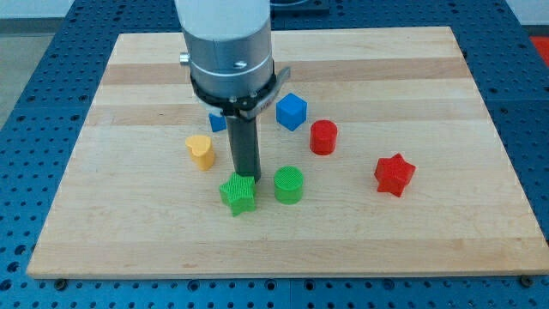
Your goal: Slide the green star below the heart
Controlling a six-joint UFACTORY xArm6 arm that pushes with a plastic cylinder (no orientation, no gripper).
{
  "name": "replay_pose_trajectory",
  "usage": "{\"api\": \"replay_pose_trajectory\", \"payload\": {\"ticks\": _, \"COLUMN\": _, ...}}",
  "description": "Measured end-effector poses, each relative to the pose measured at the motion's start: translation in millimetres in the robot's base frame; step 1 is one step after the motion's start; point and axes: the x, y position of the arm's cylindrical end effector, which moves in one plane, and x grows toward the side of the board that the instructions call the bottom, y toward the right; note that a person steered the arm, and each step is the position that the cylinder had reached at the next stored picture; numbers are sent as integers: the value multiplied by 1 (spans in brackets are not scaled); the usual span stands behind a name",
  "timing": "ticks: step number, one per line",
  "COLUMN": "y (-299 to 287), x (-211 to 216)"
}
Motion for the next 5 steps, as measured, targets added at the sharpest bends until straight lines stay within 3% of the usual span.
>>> {"api": "replay_pose_trajectory", "payload": {"ticks": 1, "y": 0, "x": 28}}
{"api": "replay_pose_trajectory", "payload": {"ticks": 5, "y": 33, "x": 33}}
